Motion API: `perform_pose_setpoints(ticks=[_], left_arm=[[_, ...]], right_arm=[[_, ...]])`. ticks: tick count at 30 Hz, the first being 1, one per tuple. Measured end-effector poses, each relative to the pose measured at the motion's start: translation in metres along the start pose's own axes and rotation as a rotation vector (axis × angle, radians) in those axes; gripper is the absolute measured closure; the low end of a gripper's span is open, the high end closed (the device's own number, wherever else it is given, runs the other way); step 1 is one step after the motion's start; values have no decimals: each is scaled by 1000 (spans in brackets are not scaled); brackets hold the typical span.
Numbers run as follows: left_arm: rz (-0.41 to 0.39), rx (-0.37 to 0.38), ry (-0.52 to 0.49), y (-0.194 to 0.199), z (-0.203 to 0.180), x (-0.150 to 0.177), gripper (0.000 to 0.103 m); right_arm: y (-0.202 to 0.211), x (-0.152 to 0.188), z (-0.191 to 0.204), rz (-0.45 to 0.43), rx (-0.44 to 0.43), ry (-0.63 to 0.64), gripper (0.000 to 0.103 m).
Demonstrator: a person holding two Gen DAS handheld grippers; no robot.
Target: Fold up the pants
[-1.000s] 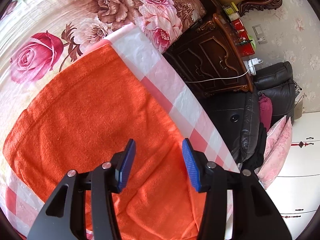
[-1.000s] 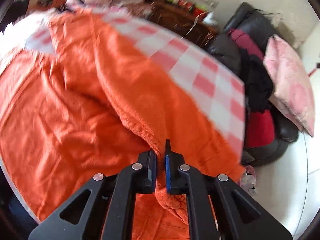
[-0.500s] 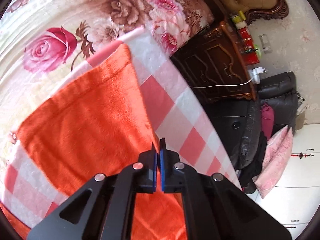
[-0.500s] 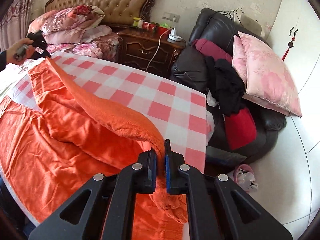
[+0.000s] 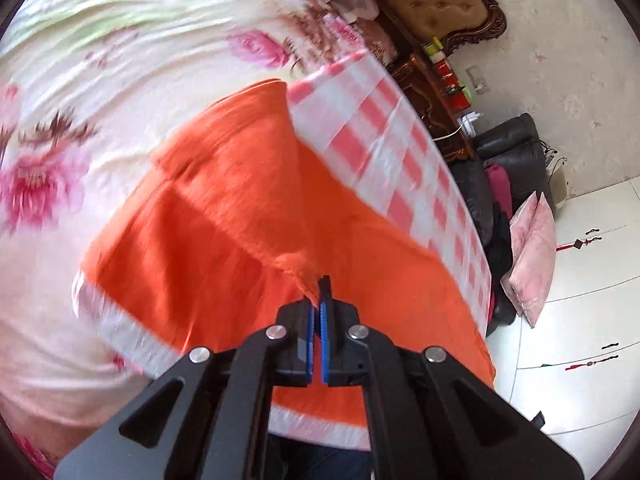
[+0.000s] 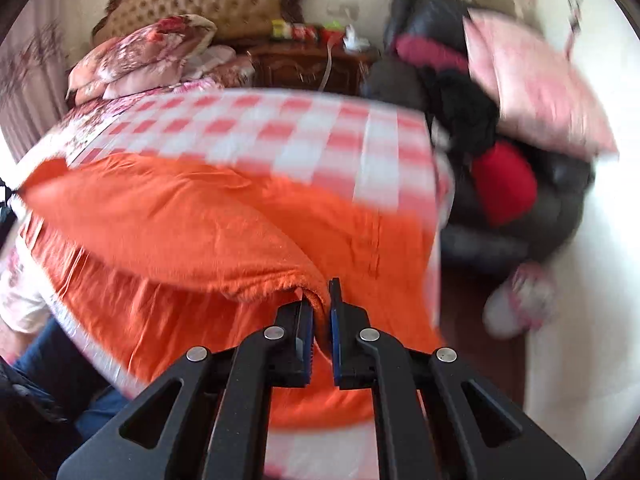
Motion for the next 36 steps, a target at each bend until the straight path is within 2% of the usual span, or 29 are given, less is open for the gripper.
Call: perform_pose_setpoints(ticks=[2,3,5,6,7,11,15,18,23,24,25,26,27,29,30,33,34,36], left_arm=[[-4,-31,28,-2,31,17,101],[1,-18,52,-3,40,22,101],[-8,-11,48,-4,45,26,101],[-8,-13,40,-5,45,26,101],[-4,-3,43,-6,44,26,101],[4,15,52,-9,45,30,101],[15,24,64,-13,49,33,101],[14,32,70,-13,52,32,101],[2,27,60,-9,53,27,101],[2,26,55,-8,52,27,101],[2,27,52,-8,51,27,101],[0,27,50,-7,51,27,101],[-3,25,51,-7,52,26,101],[-6,27,56,-5,53,25,101],[-8,27,53,-3,53,24,101],[-10,31,47,-2,52,24,101],[-10,31,46,-3,52,24,101],[-10,34,50,-2,52,23,101]], right_arm=[[-6,34,-1,71,-17,-97,94],[-7,47,-1,91,-18,-136,87],[1,68,1,102,-2,-215,80],[9,74,2,92,-14,-270,73],[15,77,1,82,-26,-313,71],[36,92,-10,62,-83,-541,70],[39,100,-12,86,-107,-612,70],[40,94,-12,107,-96,-558,69],[47,82,8,161,-2,-224,61],[48,79,12,166,12,-166,56],[51,78,17,173,34,-94,40],[52,77,17,176,58,-47,19],[56,77,18,167,81,-4,5],[66,71,23,108,61,66,5],[71,68,19,82,43,36,5],[71,72,-14,85,-55,-308,5],[67,80,-26,102,-74,-448,7],[61,90,-34,107,-129,-646,10]])
Point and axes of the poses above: each gripper's, at about its wrist camera, not at the fingertips, and y roughly against the way its jaws point, z to its left, x to its underside, the point moved 6 cm from there along -y, roughly the way its jaws point, and after that the axes turned 12 degrees about -z, right-handed, at the moved point
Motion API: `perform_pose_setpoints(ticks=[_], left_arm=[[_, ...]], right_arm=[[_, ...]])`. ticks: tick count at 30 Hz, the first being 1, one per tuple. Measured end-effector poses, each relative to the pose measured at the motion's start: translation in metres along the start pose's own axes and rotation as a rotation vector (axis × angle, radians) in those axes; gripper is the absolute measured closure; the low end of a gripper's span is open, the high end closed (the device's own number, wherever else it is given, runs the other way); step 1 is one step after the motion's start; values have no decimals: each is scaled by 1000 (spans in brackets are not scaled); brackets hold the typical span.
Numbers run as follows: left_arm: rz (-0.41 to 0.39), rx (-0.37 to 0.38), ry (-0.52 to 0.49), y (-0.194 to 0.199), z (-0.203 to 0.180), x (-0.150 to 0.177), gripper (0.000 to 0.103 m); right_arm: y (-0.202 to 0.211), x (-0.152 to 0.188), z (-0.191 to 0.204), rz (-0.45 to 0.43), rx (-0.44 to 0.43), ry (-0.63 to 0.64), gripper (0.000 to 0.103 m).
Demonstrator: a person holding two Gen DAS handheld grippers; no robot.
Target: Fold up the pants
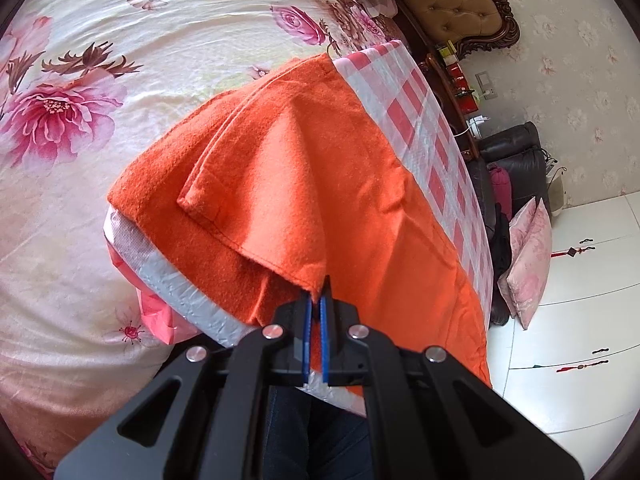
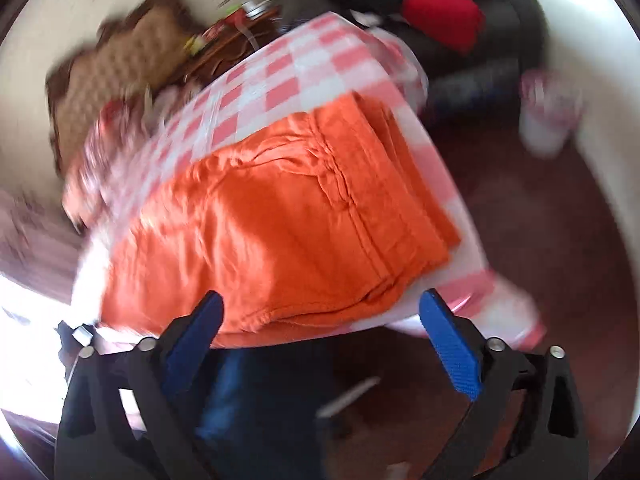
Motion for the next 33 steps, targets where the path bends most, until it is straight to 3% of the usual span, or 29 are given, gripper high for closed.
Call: perform_pose_setpoints(ticks=[3,6,8,9,11,12,15,19,21,23,28,32,33], left_arm=[[-1,15,11,2,1,-1,101],[-7,30,36,6,4,-3,101],[-7,43,46,9,5,-4,101],[-7,46,48,10,5,-3,101],[-8,60,61,15,4,-3,101],[-16,68,61,19,2,-4,101],[-58,54,14,34,-3,-6,101],[-10,-23,-32,21,12,7,100],[-18,-12,9,20,20,7,77],[-41,17,83,23,30,0,75],[-82,52,208,26,49,-21,78],[-86,3,213,23,56,-34,100],[-106,-26,201,27,56,-36,100]], right_arm=[[-10,13,0,31,-97,-191,11],[-27,14,1,26,-69,-225,11],[-36,11,4,10,-18,-204,33],[-39,10,6,11,13,-184,53],[-43,8,7,12,67,-155,73],[-45,8,7,9,76,-153,77],[-33,3,16,-31,94,-93,82],[-35,2,18,-39,141,-47,82],[-40,5,12,-20,196,-22,82],[-42,7,14,-21,245,36,82],[-47,6,21,-21,302,105,82],[-48,8,20,-19,329,126,82],[-48,9,21,-19,335,131,82]])
Point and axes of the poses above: each gripper's, at about its wrist camera, not at the fingertips, and y roughly against the way its jaws point, z to its left, x to its underside, the point moved 6 cm from there along -y, roughly the way its jaws point, and after that the axes turned 12 degrees about -z, right-handed, at the moved point
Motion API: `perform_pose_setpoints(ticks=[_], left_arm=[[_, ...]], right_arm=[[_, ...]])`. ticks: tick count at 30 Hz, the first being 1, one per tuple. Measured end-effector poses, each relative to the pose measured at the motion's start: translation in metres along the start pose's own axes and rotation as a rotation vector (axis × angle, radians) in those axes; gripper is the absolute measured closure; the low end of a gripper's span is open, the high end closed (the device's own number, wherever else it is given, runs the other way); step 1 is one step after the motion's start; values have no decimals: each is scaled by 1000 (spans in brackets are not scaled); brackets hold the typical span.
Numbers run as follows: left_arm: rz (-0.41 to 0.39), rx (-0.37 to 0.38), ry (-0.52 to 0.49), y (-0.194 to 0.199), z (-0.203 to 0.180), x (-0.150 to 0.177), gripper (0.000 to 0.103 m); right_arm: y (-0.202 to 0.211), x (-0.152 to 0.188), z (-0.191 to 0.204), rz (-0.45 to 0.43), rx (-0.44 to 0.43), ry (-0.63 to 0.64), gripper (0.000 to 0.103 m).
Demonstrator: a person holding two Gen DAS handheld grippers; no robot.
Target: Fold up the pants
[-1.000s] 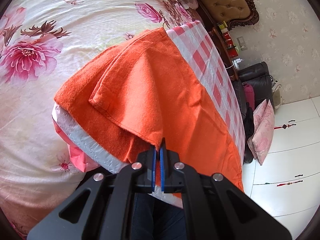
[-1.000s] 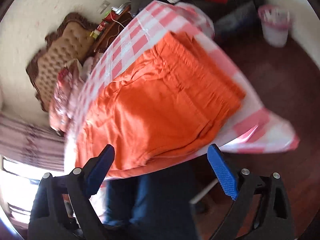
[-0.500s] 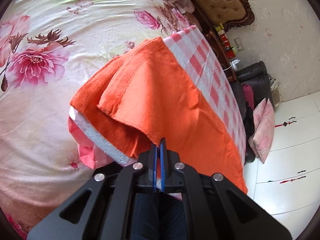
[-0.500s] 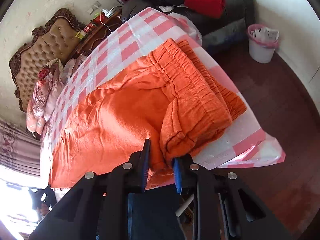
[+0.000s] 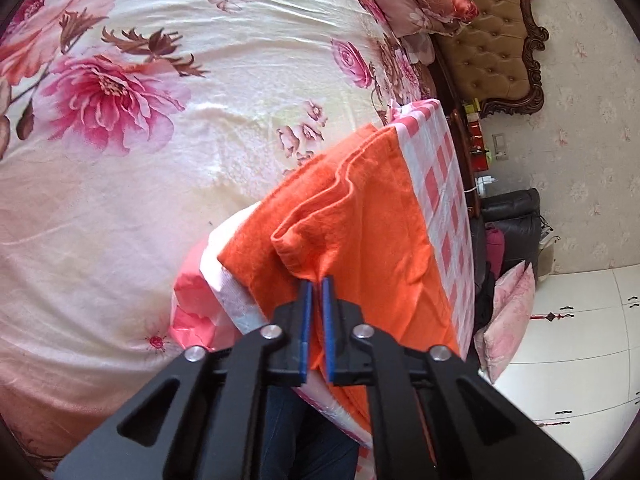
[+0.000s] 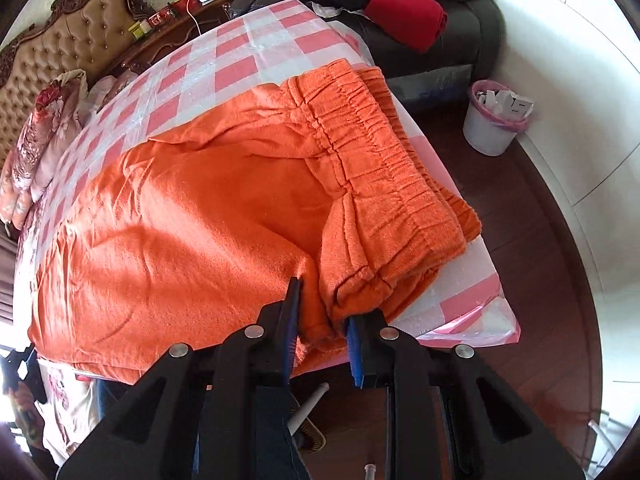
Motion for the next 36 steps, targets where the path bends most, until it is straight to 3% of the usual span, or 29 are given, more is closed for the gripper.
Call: perform_pose_setpoints(ticks=[3,4,8,11,14,21,22,24,27,29,32,36], left_arm=[[-133,-69,-198,31,-26,-10,102],[-142,-100,-254,35,-32,-9,102],[-84,-113,-193,24,-13,-3,100],[-87,-105,-140,25,0,-5,90],[-98,-106,-118,23,6,-12,90],[-70,-142,-178,12,-1,-23,80],[-63,-158,-204,10,-3,-23,81],[-60,-218,-286,7,-8,-22,94],[-93,-265,-427,13,-29,-25,97],[-146,-239,-475,34,-48,-32,97],[-172,-242,-482,52,-50,-34,97],[-79,-280,-390,31,-5,-26,97]], right_arm=[[7,-2,8,-12,21,40,82],[9,-3,12,-16,22,62,82],[2,-1,10,-4,52,78,81],[2,0,11,-7,57,93,81],[1,0,11,-1,66,113,80],[-1,0,14,4,82,132,78],[-1,-1,15,4,86,137,78],[-1,-1,17,0,93,151,78],[3,-8,25,-7,75,168,82],[21,-20,35,-44,11,150,83],[37,-24,45,-69,-38,155,83],[8,-1,30,25,26,159,83]])
Point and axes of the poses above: each gripper's, at about its wrist camera, not at the fingertips, and y roughly against the way its jaws point, z to its left, x to its underside, the point moved 6 cm from there along -y, roughly the way its jaws point, and after that the axes turned 12 degrees about -z, right-handed, at the moved point
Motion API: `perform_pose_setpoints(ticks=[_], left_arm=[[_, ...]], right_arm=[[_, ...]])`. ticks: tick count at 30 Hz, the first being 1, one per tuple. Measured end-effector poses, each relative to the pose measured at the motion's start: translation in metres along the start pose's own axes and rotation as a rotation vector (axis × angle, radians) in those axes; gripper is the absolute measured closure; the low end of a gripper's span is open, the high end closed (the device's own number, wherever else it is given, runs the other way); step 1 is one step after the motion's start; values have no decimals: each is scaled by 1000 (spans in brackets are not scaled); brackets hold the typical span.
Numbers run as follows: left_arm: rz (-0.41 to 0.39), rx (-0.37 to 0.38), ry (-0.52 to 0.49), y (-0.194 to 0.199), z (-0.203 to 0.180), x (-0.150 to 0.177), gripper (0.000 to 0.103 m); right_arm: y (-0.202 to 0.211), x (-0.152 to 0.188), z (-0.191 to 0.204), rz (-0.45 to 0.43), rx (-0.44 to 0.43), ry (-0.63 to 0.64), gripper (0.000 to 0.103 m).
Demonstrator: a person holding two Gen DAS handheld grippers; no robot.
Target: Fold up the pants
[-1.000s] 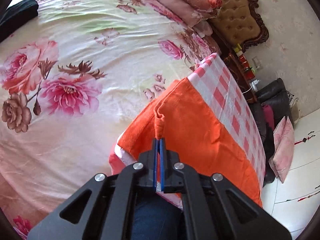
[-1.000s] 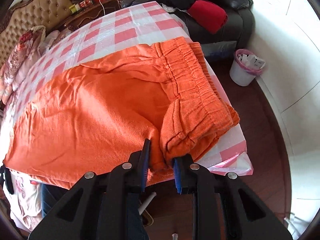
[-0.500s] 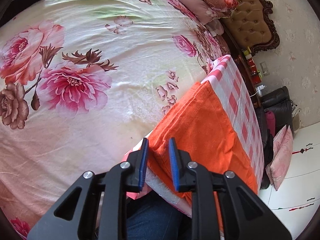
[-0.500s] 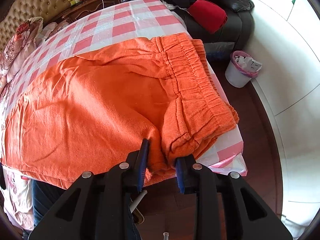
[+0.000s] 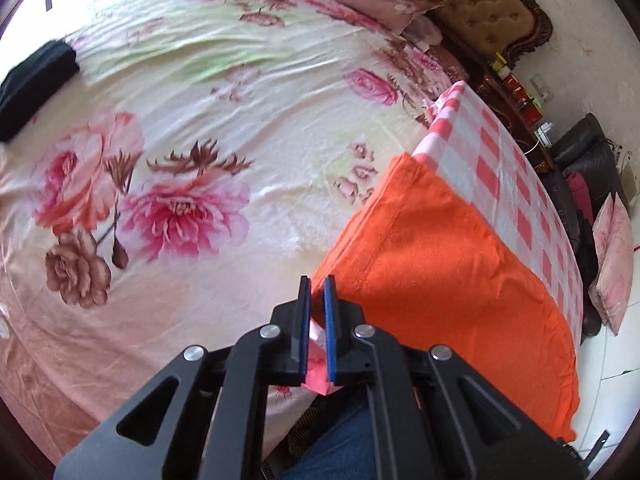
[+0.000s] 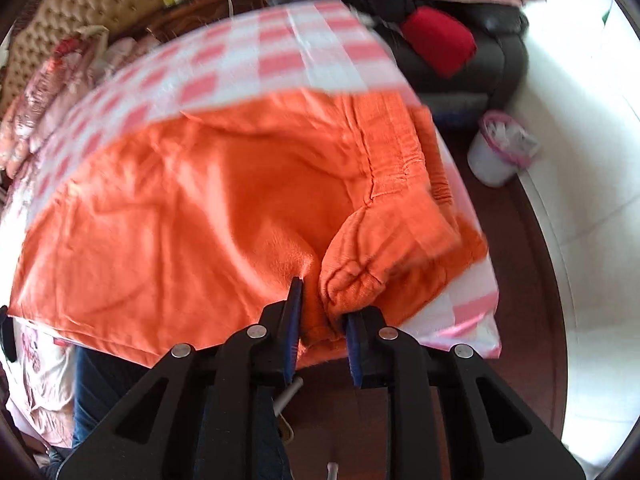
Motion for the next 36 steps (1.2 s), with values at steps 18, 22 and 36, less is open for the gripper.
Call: perform_pose_setpoints(ticks=[18,22,36], left_arm=[[-61,-41,86,23,33,-19,103],[-91,46,72,30,20,-5,95],[-24,425,-653,65,-202,161,54]], right_arm=[[22,7,-23,26,-195,-195,83],[4,27,-20,76,-137,-141,82],[12,33,4,-27,65,94,46]])
Point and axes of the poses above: each gripper's, at about its wrist camera, not at the fingertips, and y roughly against the way its jaws point, z to its left, x to its underside, the point moved 6 cm from there along -y, roughly the way its jaws point, and after that the axes turned 12 degrees about -z, right-handed, at the moved point
